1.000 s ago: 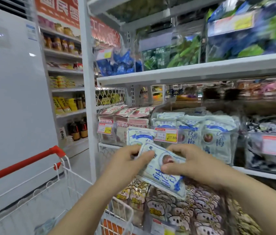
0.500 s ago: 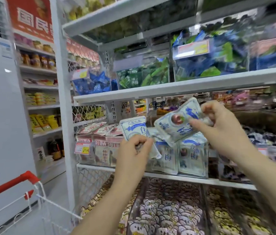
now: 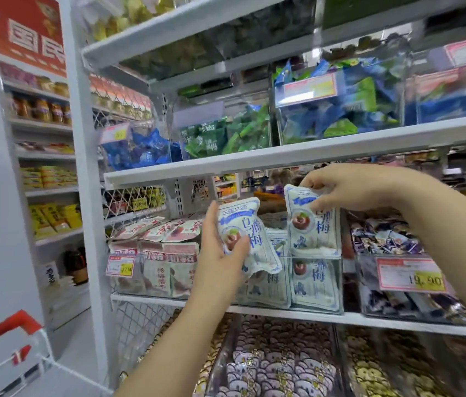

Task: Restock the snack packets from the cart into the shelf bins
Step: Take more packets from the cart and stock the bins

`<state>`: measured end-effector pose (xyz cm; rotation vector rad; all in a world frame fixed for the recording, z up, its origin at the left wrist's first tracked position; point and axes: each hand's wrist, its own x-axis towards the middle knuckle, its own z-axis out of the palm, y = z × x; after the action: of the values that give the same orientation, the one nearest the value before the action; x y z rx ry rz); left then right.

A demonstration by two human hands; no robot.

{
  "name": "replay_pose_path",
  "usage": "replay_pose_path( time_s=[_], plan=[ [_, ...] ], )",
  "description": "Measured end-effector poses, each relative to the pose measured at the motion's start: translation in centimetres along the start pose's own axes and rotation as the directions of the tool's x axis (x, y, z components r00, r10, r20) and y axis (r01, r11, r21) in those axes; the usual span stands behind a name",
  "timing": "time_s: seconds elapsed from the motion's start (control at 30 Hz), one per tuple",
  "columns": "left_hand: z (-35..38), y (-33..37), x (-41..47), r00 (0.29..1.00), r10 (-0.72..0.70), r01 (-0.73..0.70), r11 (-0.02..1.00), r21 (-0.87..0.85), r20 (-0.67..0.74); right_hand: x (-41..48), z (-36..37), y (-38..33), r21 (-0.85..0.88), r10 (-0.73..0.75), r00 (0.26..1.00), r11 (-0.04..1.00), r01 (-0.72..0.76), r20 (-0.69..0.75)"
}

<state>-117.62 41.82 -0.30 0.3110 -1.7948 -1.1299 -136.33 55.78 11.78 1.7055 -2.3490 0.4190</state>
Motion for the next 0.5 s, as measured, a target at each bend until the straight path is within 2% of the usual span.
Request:
replay_pose_path(
  time_s=[0.1,0.17,0.27,0.37,0.5],
  plan=[
    [0.0,-0.5,1.3,0.999,-0.029,0.026,0.998,-0.058,-0.045,1.2,1.7,-0.6,-0.101,-0.017,0.984,0.994,0.035,0.176],
    [0.2,-0.4,1.7,0.997,-0.064,0.062,0.997,-0.053,-0.041,1.9,4.2,-1.1,-0.177,0.024,0.964,0.984,0.024,0.266],
    [0.6,-0.3,2.2,0.995,-0.095,0.095,0.995,-0.015,0.016,2.4,6.4,-0.9,-0.254,0.074,0.967,0.967,-0.010,0.242],
    [1.7,0.1,2.8,0.990,-0.088,0.094,0.995,-0.045,0.109,2.4,6.0,-0.3,-0.268,0.131,0.966,0.961,-0.069,0.222],
    [3.2,0.4,3.9,0.982,-0.068,0.084,0.993,-0.088,0.175,2.3,5.7,-0.4,-0.436,0.217,0.955,0.893,-0.111,0.202]
  ],
)
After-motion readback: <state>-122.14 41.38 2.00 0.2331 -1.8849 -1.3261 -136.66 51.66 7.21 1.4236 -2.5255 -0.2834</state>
